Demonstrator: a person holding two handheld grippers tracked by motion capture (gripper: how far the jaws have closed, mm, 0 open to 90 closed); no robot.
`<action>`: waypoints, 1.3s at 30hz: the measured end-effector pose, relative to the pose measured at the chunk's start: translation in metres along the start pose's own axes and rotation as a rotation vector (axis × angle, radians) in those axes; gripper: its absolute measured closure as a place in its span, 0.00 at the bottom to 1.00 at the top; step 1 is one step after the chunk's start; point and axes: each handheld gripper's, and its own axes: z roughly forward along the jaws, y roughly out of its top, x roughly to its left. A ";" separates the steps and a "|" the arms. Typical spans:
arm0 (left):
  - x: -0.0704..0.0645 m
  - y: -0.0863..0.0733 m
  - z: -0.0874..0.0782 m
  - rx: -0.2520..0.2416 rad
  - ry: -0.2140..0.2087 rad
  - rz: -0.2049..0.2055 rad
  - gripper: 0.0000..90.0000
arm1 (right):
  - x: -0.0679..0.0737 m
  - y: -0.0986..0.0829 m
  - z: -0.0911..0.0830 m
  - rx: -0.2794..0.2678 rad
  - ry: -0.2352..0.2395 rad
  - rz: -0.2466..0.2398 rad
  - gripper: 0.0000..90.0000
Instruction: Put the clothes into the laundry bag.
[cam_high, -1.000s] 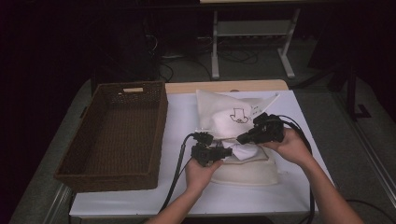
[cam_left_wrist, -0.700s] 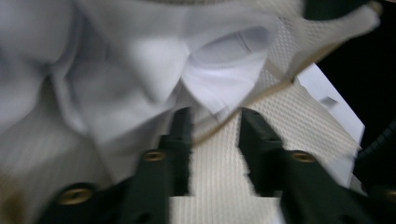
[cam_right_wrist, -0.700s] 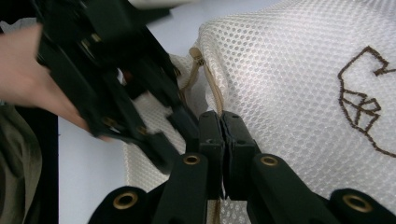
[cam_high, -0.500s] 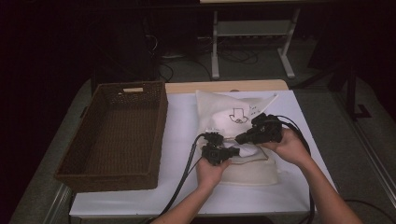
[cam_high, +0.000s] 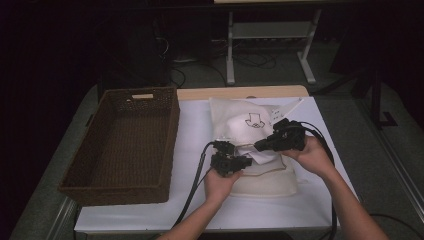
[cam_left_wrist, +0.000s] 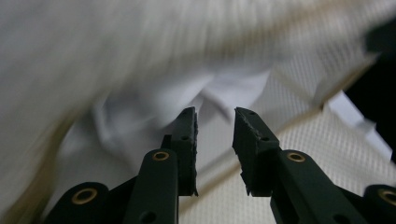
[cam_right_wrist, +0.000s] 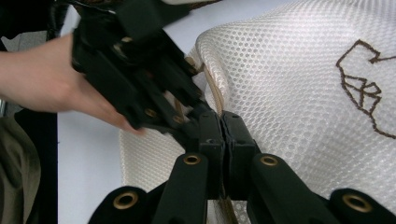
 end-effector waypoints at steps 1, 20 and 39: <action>0.004 -0.006 -0.008 0.017 0.012 0.001 0.77 | 0.001 0.000 0.001 0.004 0.002 0.000 0.96; 0.002 0.013 0.027 0.070 0.206 0.053 0.96 | 0.004 0.002 0.006 0.020 0.010 -0.018 0.96; 0.006 0.002 0.004 -0.036 0.003 -0.041 0.81 | -0.002 0.001 0.013 0.003 0.004 0.013 0.96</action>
